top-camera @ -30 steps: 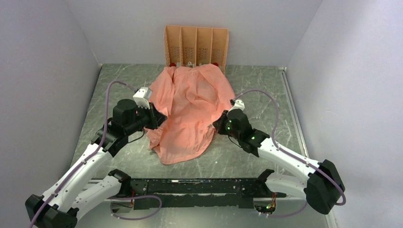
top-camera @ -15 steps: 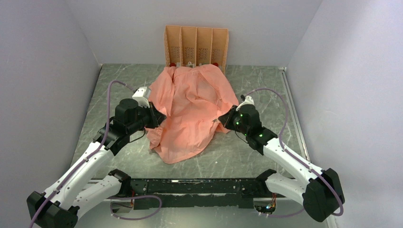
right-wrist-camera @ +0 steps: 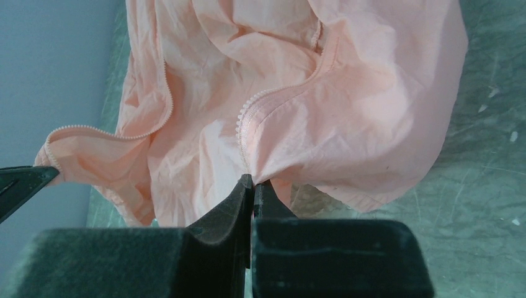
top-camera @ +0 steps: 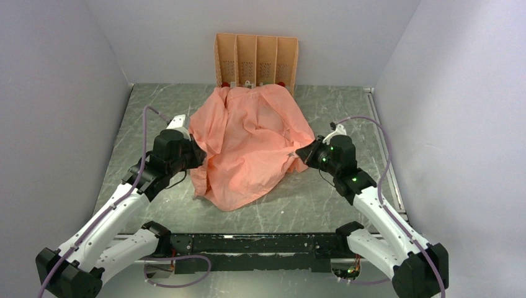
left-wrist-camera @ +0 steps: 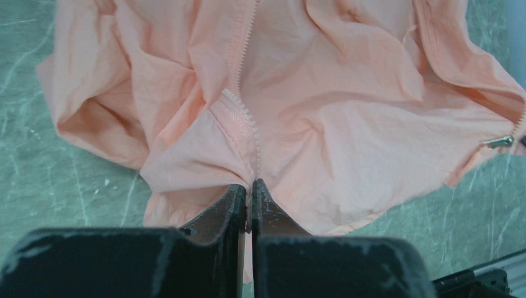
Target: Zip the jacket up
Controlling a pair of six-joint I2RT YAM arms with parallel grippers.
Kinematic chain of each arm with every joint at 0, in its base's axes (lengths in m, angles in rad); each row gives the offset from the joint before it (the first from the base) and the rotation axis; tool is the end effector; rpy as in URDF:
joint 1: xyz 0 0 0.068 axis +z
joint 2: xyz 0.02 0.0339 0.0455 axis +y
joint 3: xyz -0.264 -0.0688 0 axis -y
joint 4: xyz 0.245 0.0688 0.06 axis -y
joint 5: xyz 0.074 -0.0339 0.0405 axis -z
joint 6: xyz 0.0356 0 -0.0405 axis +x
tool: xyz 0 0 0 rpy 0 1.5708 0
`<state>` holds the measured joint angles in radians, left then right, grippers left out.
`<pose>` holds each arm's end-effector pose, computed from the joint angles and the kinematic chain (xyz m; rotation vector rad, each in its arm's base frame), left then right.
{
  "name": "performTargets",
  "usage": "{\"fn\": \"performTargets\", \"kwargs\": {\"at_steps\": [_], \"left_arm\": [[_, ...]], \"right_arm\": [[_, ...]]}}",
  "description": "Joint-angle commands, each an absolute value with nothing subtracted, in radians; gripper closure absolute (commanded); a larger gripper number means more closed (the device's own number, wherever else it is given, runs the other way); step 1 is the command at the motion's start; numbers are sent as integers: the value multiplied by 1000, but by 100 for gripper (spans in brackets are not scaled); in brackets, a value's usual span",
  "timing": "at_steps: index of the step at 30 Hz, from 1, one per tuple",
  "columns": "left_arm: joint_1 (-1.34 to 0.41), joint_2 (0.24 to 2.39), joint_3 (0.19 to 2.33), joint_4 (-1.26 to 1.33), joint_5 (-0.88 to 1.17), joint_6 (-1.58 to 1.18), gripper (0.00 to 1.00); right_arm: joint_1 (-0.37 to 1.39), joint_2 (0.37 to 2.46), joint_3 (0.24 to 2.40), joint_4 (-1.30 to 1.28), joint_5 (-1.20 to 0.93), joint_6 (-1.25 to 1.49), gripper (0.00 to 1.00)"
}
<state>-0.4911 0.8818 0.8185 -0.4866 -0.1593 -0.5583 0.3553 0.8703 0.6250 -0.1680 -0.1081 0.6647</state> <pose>0.1733 -0.0863 0.3046 -0.1678 2.1400 -0.4534 0.1883 0.0740 0.2701 0.2458 2.0492 0.7553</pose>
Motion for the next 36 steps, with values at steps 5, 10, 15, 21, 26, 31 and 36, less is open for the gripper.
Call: {"fn": "performTargets", "kwargs": {"at_steps": [5, 10, 15, 21, 26, 31, 36], "left_arm": [[-473, 853, 898, -587, -314, -569, 92], [-461, 845, 951, -634, -382, -551, 92], [-459, 823, 987, -603, -309, -513, 92], [-459, 800, 953, -487, -50, -482, 92], [-459, 787, 904, -346, 164, -495, 92], [-459, 784, 901, -295, 253, -491, 92], [-459, 758, 891, -256, 278, -484, 92]], "right_arm": [[303, 794, 702, -274, -180, 660, 100], [276, 780, 716, -302, -239, 670, 100], [268, 778, 683, -190, -405, 704, 100], [270, 796, 590, 129, -627, 821, 100], [287, 827, 528, 436, -718, 922, 100], [320, 841, 528, 647, -660, 921, 100], [382, 873, 419, 1327, -672, 946, 100]]}}
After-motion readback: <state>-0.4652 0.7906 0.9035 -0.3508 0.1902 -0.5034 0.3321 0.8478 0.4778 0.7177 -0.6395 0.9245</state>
